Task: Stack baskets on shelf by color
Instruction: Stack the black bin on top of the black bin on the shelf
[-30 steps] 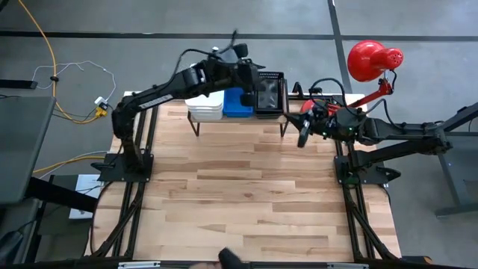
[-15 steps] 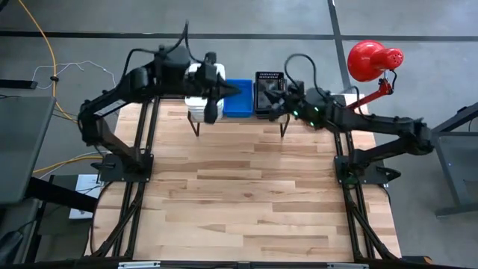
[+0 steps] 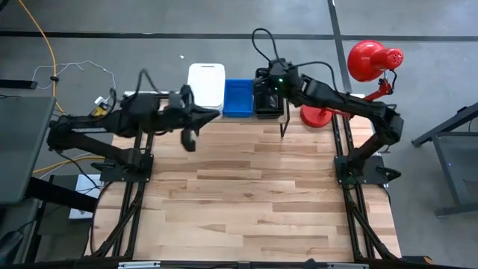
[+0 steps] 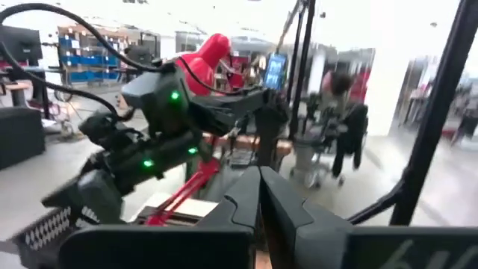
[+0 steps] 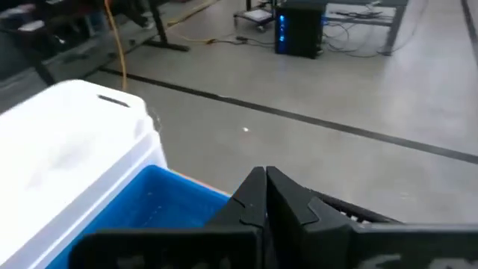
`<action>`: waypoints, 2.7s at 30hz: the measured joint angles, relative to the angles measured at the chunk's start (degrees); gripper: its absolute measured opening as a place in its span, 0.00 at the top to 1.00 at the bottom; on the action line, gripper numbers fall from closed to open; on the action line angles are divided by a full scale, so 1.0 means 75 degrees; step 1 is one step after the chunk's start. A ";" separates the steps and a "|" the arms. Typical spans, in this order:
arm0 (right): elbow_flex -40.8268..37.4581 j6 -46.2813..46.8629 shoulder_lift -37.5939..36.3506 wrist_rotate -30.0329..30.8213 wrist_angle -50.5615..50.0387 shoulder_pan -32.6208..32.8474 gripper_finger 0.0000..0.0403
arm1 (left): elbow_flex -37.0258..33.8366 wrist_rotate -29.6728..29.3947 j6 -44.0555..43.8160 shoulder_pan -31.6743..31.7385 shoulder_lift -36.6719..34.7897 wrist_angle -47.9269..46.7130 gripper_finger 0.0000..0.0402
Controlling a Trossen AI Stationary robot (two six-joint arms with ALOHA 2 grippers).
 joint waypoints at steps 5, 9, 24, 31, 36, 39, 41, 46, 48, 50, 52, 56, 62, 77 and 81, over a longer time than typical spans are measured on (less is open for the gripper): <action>0.0216 0.0145 0.0429 0.0201 -0.0052 -0.0202 1.00 | -0.1025 -0.0536 -0.0536 -0.0306 -0.0811 0.0436 1.00; 0.0219 0.0577 0.0602 -0.0005 -0.0538 -0.0358 1.00 | -0.1266 -0.1054 -0.0550 -0.0556 -0.1129 0.0455 1.00; 0.0225 0.1005 0.0544 -0.0461 0.0067 -0.0417 1.00 | -0.1277 -0.1374 -0.0534 -0.0746 -0.1190 0.0224 1.00; 0.0225 0.1437 0.0564 -0.0271 0.0378 -0.0750 1.00 | -0.1277 -0.1329 -0.0548 -0.0746 -0.1190 0.0220 1.00; 0.0225 0.1824 0.0851 -0.0947 0.0060 -0.1016 1.00 | -0.1277 -0.1255 -0.0634 -0.0746 -0.1187 0.0213 1.00; 0.0225 0.1868 0.1048 -0.1482 -0.0139 -0.1103 1.00 | -0.1277 -0.1138 -0.0634 -0.0746 -0.1187 0.0201 1.00; 0.0211 0.1910 0.1106 -0.1784 -0.0187 -0.1105 1.00 | -0.1277 -0.1137 -0.0634 -0.0746 -0.1187 0.0189 1.00; 0.0210 0.1670 0.0820 -0.1651 0.0043 -0.0992 1.00 | -0.1277 -0.1140 -0.0625 -0.0741 -0.1187 0.0172 1.00; 0.0210 0.1279 0.0637 -0.1681 0.0013 -0.0920 1.00 | -0.1277 -0.1141 -0.0607 -0.0743 -0.1187 0.0172 1.00; 0.0210 0.0630 0.0363 -0.1889 -0.0240 -0.0836 1.00 | -0.1277 -0.1143 -0.0553 -0.0740 -0.1187 0.0123 1.00; 0.0218 -0.0119 0.0056 -0.2336 -0.0737 -0.0690 1.00 | -0.1277 -0.1145 -0.0482 -0.0740 -0.1187 -0.0006 1.00; 0.0175 -0.1232 -0.0487 -0.3148 -0.2413 -0.0246 1.00 | -0.1277 -0.1155 -0.0467 -0.0740 -0.1187 -0.0241 1.00; -0.1006 -0.1857 -0.1664 -0.4255 -0.3418 0.0686 1.00 | -0.1277 -0.1170 -0.0480 -0.0740 -0.1187 -0.0539 1.00; -0.3945 0.1873 -0.3295 -0.0651 -0.1418 0.0741 1.00 | -0.1277 -0.1202 -0.0608 -0.0740 -0.1187 -0.0507 1.00; -0.3948 0.1888 -0.2887 -0.1138 -0.1038 0.0695 1.00 | -0.1277 -0.1202 -0.0611 -0.0740 -0.1187 -0.0504 1.00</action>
